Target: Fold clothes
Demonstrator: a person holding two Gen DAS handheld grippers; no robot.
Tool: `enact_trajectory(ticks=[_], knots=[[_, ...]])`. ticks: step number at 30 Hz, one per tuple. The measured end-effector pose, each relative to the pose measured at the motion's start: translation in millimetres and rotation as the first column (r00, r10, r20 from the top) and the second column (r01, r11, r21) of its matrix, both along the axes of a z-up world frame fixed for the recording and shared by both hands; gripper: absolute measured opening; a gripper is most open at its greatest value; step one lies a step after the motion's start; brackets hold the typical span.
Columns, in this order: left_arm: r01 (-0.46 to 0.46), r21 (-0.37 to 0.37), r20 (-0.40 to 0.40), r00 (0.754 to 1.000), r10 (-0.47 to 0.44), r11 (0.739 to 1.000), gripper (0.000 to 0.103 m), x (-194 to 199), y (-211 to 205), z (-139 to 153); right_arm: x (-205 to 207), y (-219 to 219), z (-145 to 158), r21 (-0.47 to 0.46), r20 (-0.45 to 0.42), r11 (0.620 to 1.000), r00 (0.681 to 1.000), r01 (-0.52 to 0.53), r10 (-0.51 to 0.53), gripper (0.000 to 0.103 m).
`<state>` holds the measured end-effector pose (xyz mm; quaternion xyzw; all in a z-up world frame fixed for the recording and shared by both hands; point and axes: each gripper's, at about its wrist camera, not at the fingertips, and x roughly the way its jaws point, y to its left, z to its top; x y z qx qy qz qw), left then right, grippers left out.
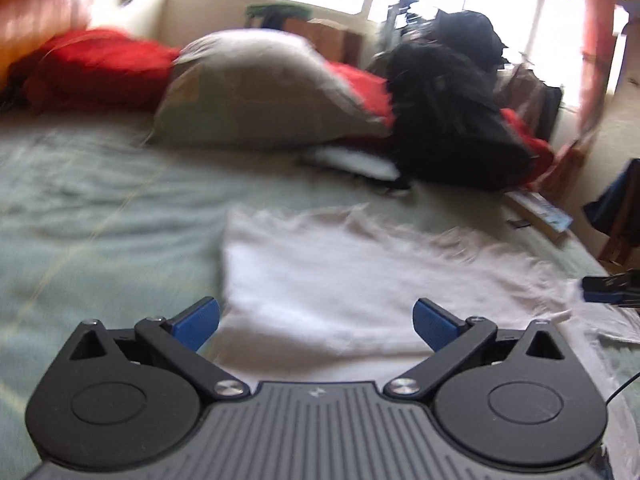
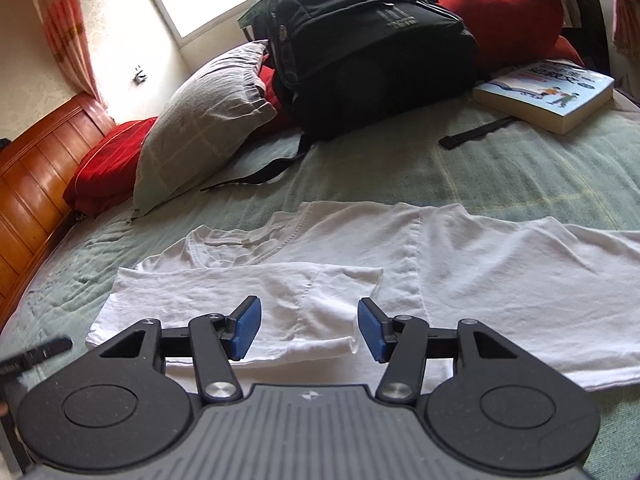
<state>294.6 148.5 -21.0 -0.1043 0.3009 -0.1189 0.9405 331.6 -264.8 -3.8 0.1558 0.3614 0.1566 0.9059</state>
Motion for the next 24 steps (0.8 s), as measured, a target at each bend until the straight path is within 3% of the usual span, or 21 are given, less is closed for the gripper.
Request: enact_trajectory(ticks=[2, 8, 11, 15, 19, 21, 24], knots=[[0.025, 0.019, 0.004, 1.0, -0.025, 1.0, 0.102, 2.7, -2.0, 5.3, -0.7, 5.9, 1.9, -0.005, 0.009, 1.0, 1.0, -0.027, 0.027, 0.059], [-0.03, 0.043, -0.192, 0.981, 0.038, 0.999, 0.102, 36.7, -0.8, -46.8, -7.1, 29.6, 6.3, -0.082, 0.054, 0.987, 0.988, -0.142, 0.147, 0.059], [-0.025, 0.009, -0.166, 0.986, 0.026, 1.0, 0.102, 20.9, 9.5, -45.1, -6.8, 38.8, 2.7, -0.127, 0.046, 0.972, 0.978, -0.198, 0.205, 0.059], [-0.022, 0.022, -0.144, 0.989, 0.025, 1.0, 0.102, 23.3, 9.6, -16.8, 2.1, 54.0, -0.3, -0.13, 0.043, 0.946, 0.952, -0.297, 0.304, 0.061], [0.015, -0.026, -0.157, 0.987, -0.019, 1.0, 0.102, 51.5, 3.9, -0.5, 16.7, 74.6, -6.7, -0.142, 0.05, 0.92, 0.925, -0.366, 0.376, 0.065], [0.021, -0.052, -0.179, 0.983, -0.03, 0.998, 0.102, 69.3, 0.8, 0.5, 25.9, 80.9, -20.1, -0.138, 0.01, 0.907, 0.915, -0.398, 0.403, 0.069], [-0.023, -0.066, -0.212, 0.977, 0.008, 0.998, 0.102, 95.8, -0.4, -10.0, 33.9, 84.5, -42.1, -0.141, -0.018, 0.894, 0.904, -0.424, 0.426, 0.072]])
